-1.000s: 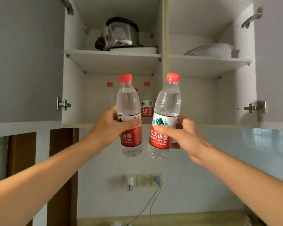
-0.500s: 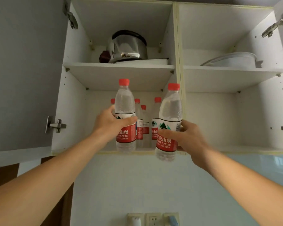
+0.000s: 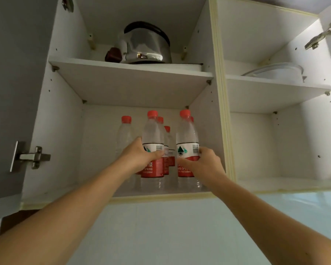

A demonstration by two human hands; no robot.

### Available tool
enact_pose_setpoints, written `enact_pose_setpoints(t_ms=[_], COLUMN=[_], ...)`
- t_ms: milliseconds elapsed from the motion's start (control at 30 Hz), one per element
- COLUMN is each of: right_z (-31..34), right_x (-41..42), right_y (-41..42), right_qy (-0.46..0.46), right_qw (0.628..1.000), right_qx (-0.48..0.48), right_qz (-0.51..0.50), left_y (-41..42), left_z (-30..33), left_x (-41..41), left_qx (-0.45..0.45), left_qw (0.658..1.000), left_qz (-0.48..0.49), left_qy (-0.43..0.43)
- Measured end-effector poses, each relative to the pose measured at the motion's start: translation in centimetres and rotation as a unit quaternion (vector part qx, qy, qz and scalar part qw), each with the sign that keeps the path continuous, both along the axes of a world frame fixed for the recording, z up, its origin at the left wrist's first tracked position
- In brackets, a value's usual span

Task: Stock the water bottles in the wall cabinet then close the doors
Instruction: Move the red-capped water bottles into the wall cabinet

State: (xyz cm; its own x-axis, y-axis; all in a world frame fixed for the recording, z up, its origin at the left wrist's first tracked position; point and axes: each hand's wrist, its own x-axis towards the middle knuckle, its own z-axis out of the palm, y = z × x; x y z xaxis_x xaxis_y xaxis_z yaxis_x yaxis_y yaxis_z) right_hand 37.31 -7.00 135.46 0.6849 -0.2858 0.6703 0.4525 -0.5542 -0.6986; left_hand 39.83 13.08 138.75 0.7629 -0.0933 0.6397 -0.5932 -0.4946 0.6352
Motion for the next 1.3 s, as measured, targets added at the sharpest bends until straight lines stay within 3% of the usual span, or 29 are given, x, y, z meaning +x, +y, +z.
enact_pose_setpoints(t_ms=[167,667,900,1033,1133,1300], right_z=[-0.4,-1.8,-2.6,-2.6,-3.2,-9.0], right_x=[1.3,4.9,4.5,3.4,1.1,-5.4], right_y=[0.0,0.1,0.4,0.8,1.2,1.0], right_qy=[0.001,0.009,-0.087,-0.125,-0.137,-0.154], right_qw=[0.999,0.999,0.992,0.99,0.988,0.981], right_qx=[-0.021,-0.025,-0.036,-0.039,-0.062,-0.105], right_qz=[-0.048,-0.045,-0.085,-0.046,-0.014,0.059], left_y=[-0.1,-3.2,-2.5,-1.8,-0.9,-0.4], left_z=[0.4,-0.7,-1.7,-3.0,-4.2,-7.0], left_x=[1.3,4.0,3.2,1.3,-1.5,-7.7], left_qx=[0.014,-0.032,-0.048,-0.077,-0.069,-0.058], left_qw=[1.0,0.999,0.998,0.996,0.981,0.961], left_qz=[-0.014,0.027,0.011,0.027,0.118,0.165], left_qy=[0.001,-0.01,0.041,-0.023,-0.137,-0.216])
